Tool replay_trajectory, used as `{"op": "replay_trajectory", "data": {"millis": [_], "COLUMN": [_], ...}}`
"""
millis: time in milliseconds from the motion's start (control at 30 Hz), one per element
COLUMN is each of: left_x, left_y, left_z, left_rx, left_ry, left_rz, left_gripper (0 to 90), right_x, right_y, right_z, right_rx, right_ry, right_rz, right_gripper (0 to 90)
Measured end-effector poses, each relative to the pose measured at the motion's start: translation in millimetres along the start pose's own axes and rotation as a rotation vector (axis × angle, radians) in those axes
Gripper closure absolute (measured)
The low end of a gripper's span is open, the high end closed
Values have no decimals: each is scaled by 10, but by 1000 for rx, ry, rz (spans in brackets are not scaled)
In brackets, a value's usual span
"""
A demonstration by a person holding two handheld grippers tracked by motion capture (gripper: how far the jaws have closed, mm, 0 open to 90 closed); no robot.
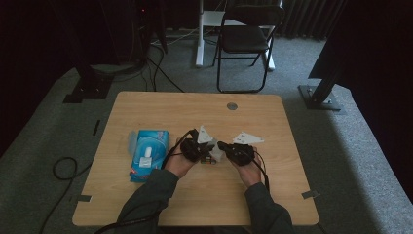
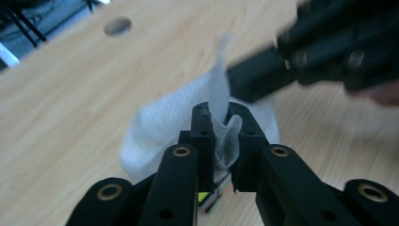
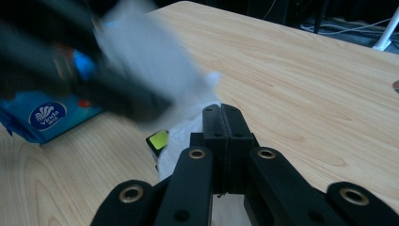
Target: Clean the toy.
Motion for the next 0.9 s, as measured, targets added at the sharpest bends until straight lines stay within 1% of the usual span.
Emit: {"op": "replay_trajectory", "data": {"millis": [33,100,167,233,300,367,433,467,500,533,600,667,700,733,767,833,900], "left_x": [-20,-59,-93,-113,-117,-115,-115,-116,-120,-124,-132,-138,-143,-145,-148,-156,-169], "left_y": [-37,-103,-144,-171,-202,-232,-257,-265,-267,-265,-253,-240,-231,-224,-214,-192,-170], "left_z": [16,29,37,45,58,69,77,77,75,68,56,48,40,36,27,14,2], "left_rx": [7,26,34,37,27,28,31,31,32,34,26,24,20,22,23,24,28], "left_ry": [-1,0,4,6,12,14,15,20,19,21,24,24,23,26,21,22,21], "left_rz": [-6,-26,-34,-40,-44,-52,-57,-55,-51,-53,-46,-41,-39,-38,-40,-41,-46], "left_gripper": [761,665,587,508,437,383,367,373,427,499,647,763,801,823,834,843,845], "right_x": [-1,-9,-14,-14,-15,-19,-24,-25,-24,-23,-21,-18,-15,-13,-11,-9,-10], "right_y": [-14,-35,-40,-38,-36,-42,-51,-54,-56,-59,-58,-53,-50,-44,-38,-22,6], "right_z": [-5,-13,-11,-1,6,2,-11,-17,-23,-27,-37,-40,-38,-34,-29,-13,9], "right_rx": [3,3,5,9,21,33,38,40,42,45,47,51,51,51,49,50,42], "right_ry": [1,5,0,-5,-18,-28,-29,-29,-26,-24,-21,-16,-12,-10,-10,-12,-9], "right_rz": [-6,-10,-13,-11,-11,-12,-12,-12,-11,-11,-15,-15,-13,-12,-10,-8,-5], "right_gripper": [900,900,900,900,900,900,900,900,900,900,900,900,898,866,812,703,616]}}
Point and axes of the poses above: each handheld gripper's, and its own axes: y roughly backward along the jaws, x roughly out of its top, z roughly to its right, the point moved 3 cm from there along -y, roughly forward along the jaws, and after that the axes turned 14 degrees about -y, right-handed, at the moved point
